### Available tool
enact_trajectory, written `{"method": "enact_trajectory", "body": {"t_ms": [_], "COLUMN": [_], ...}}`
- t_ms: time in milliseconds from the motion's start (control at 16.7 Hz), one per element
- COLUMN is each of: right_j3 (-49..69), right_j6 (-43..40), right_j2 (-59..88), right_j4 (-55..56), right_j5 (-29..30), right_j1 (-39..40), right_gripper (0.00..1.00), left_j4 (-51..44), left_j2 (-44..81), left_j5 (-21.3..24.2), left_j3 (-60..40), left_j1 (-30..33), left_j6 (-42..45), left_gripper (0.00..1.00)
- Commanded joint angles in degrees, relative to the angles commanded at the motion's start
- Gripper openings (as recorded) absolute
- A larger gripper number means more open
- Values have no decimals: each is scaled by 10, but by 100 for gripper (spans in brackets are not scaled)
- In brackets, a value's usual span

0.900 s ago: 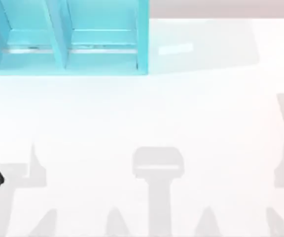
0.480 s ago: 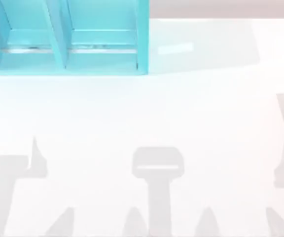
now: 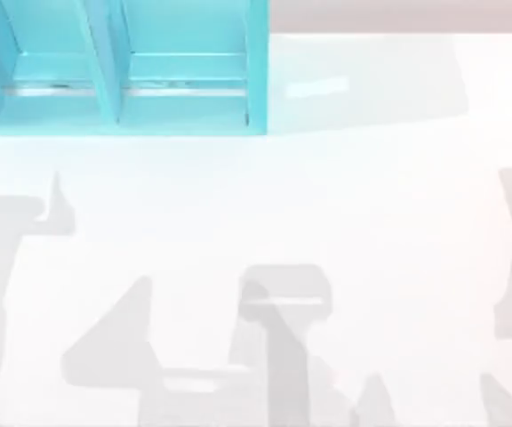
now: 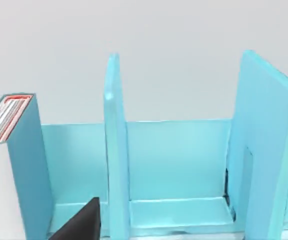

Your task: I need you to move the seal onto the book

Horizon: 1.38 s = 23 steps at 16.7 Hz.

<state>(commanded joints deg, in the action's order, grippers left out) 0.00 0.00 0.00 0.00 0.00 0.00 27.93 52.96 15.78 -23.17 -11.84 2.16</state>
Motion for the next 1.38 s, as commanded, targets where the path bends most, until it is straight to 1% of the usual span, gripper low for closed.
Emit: {"method": "enact_trajectory", "body": {"t_ms": [180, 360, 540, 720, 960, 1380], "right_j3": [0, 0, 0, 0, 0, 0], "right_j6": [0, 0, 0, 0, 0, 0], "right_j2": [0, 0, 0, 0, 0, 0], "right_j4": [0, 0, 0, 0, 0, 0], "right_j5": [0, 0, 0, 0, 0, 0], "right_j1": [0, 0, 0, 0, 0, 0], "right_gripper": [100, 100, 100, 100, 100, 100], "left_j4": [89, 174, 251, 316, 367, 369], "left_j2": [201, 374, 521, 641, 724, 729], "left_j5": [49, 93, 130, 160, 183, 183], "left_j3": [-73, -142, -206, -260, -304, -306], "left_j1": [-46, -90, -129, -160, -184, -183], "left_j6": [5, 10, 16, 22, 26, 27], "left_gripper": [100, 100, 100, 100, 100, 100]}}
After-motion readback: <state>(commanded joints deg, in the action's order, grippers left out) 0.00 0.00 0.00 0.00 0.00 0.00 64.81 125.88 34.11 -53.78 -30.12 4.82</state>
